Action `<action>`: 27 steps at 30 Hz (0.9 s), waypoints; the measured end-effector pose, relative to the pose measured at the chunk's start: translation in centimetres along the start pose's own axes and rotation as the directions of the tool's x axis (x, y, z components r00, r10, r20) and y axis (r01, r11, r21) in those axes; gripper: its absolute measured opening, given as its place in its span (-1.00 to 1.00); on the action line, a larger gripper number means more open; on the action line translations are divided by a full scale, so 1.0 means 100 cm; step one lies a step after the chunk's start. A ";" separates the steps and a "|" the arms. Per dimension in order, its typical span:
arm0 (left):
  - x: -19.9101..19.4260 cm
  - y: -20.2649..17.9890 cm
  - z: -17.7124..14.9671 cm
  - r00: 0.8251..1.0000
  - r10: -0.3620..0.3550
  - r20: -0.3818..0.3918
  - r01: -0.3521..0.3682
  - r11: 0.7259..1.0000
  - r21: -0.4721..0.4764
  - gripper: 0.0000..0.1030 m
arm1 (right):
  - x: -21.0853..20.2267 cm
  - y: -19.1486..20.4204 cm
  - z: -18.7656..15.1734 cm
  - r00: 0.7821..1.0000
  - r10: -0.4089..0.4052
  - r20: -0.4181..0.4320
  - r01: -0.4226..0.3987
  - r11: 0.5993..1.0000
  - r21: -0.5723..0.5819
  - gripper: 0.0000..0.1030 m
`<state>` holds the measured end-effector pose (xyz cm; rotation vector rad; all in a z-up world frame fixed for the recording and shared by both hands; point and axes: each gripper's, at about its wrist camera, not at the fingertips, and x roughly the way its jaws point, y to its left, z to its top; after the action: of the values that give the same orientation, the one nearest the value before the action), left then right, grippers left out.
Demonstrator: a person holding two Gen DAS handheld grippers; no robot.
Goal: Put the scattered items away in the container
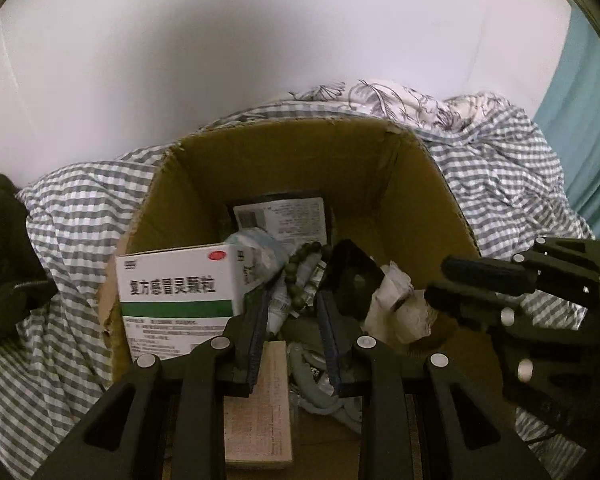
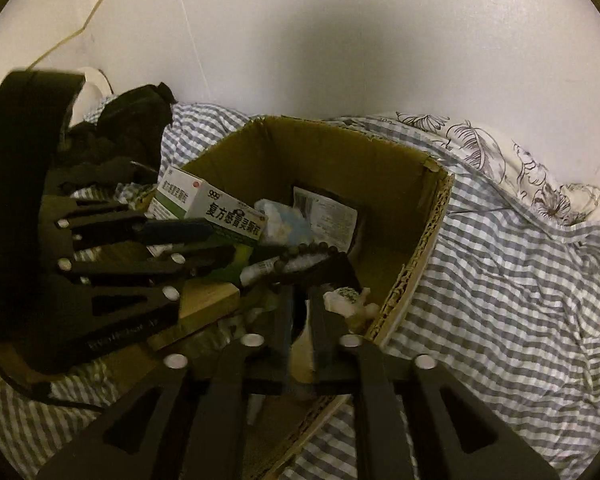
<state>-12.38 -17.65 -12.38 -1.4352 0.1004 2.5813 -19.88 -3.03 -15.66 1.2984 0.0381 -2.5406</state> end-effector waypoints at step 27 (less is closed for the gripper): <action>-0.204 -0.071 0.009 0.873 0.055 0.484 -0.026 0.998 -0.066 1.00 | -0.196 0.009 -0.022 0.900 -0.201 0.386 0.182 0.980 0.086 0.85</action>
<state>-1.27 -13.14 5.63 -0.7590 -0.0157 2.9111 -7.04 1.13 -1.19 0.8074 0.0222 -2.9420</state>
